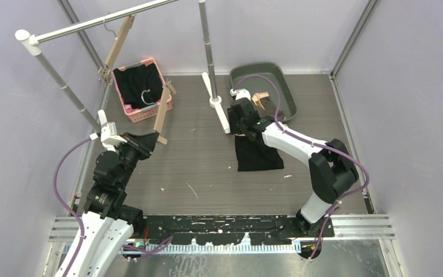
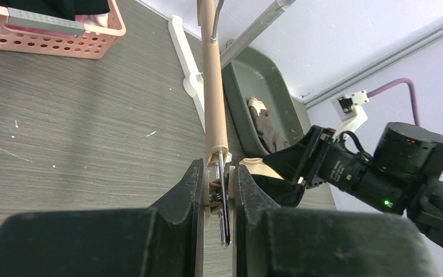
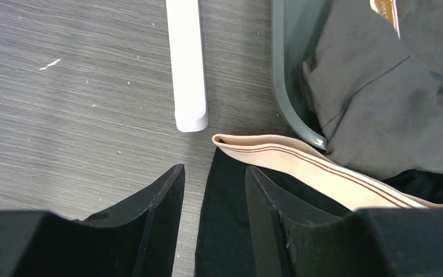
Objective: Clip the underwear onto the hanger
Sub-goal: Adjust the underwear at the center of the board.
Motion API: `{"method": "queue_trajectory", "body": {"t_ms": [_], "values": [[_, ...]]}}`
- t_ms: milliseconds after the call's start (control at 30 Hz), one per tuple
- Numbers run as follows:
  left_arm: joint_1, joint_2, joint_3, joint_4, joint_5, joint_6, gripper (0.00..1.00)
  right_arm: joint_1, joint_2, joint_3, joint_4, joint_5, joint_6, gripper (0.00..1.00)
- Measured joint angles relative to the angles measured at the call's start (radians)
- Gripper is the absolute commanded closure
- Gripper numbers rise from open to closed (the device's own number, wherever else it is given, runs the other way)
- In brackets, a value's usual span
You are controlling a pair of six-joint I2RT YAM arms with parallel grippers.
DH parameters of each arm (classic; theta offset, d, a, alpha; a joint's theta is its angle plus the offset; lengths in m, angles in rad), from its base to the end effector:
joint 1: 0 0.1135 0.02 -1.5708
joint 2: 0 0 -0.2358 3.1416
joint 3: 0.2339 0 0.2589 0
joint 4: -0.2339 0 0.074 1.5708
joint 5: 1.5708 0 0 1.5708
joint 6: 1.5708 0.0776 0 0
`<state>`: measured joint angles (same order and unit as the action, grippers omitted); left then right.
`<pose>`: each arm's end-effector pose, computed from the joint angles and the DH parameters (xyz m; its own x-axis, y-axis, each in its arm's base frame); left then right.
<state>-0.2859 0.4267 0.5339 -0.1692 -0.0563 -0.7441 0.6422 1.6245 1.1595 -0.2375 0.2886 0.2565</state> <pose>0.1936 -0.0524 0.2883 -0.1980 -0.6467 -0.7367 0.1273 0.7282 -0.6734 0.3319 0.2207 0.1938 -0.6020 -0.1466 -0.7849 -0.2559 0.9666 0.0158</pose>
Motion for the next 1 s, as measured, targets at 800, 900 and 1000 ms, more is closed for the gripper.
{"method": "queue_trajectory", "body": {"t_ms": [800, 900, 1000], "values": [[0.000, 0.012, 0.000, 0.001, 0.016, 0.000, 1.00, 0.013, 0.183, 0.134, -0.070, 0.051, -0.078, 0.46], [0.000, 0.012, 0.000, 0.001, 0.016, 0.000, 1.00, 0.015, 0.185, 0.142, -0.082, 0.057, -0.083, 0.46], [0.000, 0.013, 0.000, 0.001, 0.016, 0.000, 1.00, 0.017, 0.192, 0.157, -0.091, 0.064, -0.094, 0.46]]}}
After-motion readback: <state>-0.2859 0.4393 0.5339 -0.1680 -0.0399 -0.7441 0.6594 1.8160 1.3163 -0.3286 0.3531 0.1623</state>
